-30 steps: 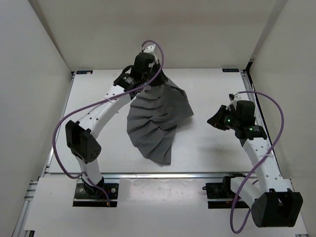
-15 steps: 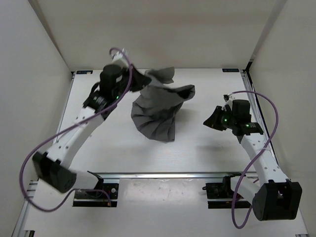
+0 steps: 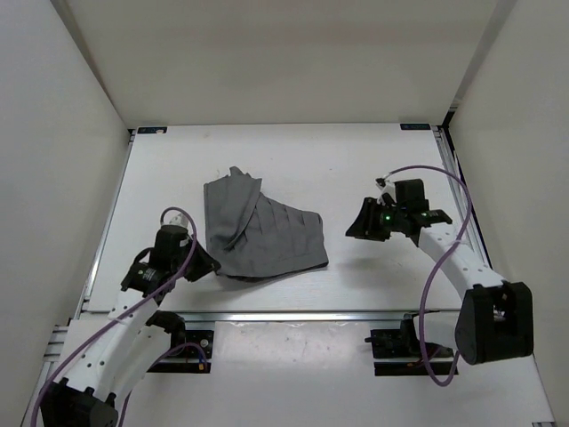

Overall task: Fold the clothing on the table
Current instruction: Flatten the skirt out

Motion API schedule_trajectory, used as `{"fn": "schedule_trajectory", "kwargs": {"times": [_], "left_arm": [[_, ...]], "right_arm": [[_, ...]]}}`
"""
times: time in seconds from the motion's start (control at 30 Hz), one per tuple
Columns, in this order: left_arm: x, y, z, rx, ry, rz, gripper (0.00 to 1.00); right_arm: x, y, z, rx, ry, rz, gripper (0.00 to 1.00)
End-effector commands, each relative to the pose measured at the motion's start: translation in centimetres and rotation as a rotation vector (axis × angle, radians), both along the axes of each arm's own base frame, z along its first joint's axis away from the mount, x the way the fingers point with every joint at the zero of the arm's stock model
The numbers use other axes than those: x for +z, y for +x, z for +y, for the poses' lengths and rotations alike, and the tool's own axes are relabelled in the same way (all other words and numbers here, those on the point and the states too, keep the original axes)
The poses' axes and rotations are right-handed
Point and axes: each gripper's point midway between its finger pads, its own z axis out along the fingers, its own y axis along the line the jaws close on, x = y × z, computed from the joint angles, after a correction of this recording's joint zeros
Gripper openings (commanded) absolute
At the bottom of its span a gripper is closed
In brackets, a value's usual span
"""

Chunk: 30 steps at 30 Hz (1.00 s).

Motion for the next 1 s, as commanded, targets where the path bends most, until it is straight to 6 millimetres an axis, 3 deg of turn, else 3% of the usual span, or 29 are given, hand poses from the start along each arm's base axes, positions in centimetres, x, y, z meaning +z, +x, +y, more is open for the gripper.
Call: {"fn": "schedule_trajectory", "kwargs": {"times": [0.0, 0.03, 0.07, 0.2, 0.3, 0.67, 0.83, 0.97], "left_arm": [[-1.2, -2.1, 0.3, -0.007, -0.029, 0.087, 0.00], [-1.6, -2.3, 0.2, -0.017, -0.029, 0.099, 0.00], [-1.6, -2.4, -0.1, -0.028, -0.052, 0.099, 0.08], [-2.3, -3.2, -1.6, -0.072, -0.115, 0.122, 0.49], [-2.2, -3.3, -2.2, -0.080, -0.116, 0.111, 0.62], [0.6, -1.7, -2.3, -0.068, -0.147, 0.038, 0.65], [0.9, -1.8, -2.1, -0.054, -0.152, 0.031, 0.66], [1.0, -1.8, -2.0, -0.049, -0.159, 0.029, 0.66]], "right_arm": [[0.9, 0.1, 2.3, 0.083, 0.073, 0.004, 0.45], [0.4, -0.4, 2.6, 0.104, 0.087, 0.033, 0.48], [0.2, -1.1, 3.1, 0.128, 0.111, 0.064, 0.48], [-1.4, -2.1, 4.3, 0.175, 0.186, 0.148, 0.47], [-2.5, -2.2, 4.5, 0.201, 0.145, 0.147, 0.46], [-5.6, -1.1, 5.6, 0.308, 0.013, 0.169, 0.47], [-6.5, -0.5, 5.5, 0.304, -0.015, 0.169, 0.48], [-7.3, -1.1, 6.6, 0.344, -0.025, 0.182, 0.48]]}}
